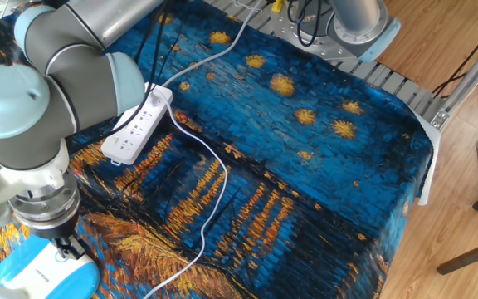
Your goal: Plug in the power cord of the desk lamp, turn on the socket, and light up the desk lamp
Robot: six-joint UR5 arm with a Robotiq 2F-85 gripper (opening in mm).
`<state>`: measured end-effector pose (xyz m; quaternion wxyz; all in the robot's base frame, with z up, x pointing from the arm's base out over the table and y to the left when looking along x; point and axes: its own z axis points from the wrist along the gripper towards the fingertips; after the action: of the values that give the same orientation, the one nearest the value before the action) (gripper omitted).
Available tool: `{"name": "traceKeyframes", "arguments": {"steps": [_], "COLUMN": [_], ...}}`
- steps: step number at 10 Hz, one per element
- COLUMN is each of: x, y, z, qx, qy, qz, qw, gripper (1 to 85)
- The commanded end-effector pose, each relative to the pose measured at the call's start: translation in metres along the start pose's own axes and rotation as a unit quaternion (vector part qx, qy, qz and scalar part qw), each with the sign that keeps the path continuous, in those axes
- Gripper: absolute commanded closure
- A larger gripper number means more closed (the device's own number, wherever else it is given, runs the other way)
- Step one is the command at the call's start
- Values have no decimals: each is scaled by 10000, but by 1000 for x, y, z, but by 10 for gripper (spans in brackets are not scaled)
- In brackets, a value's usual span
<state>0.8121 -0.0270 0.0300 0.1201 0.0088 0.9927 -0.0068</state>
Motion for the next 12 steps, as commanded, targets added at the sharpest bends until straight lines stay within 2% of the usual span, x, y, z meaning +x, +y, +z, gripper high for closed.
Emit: {"name": "traceKeyframes", "arguments": {"steps": [1, 7, 10, 12], "x": [-1, -3, 2, 2], "y": [0, -3, -1, -7], "z": [-2, -1, 2, 3], "qx": [-39, -2, -53, -77], "qy": [1, 1, 140, 209], "qz": [20, -66, -122, -232], "qw": [10000, 10000, 9998, 9995], "gripper": [843, 843, 843, 843]}}
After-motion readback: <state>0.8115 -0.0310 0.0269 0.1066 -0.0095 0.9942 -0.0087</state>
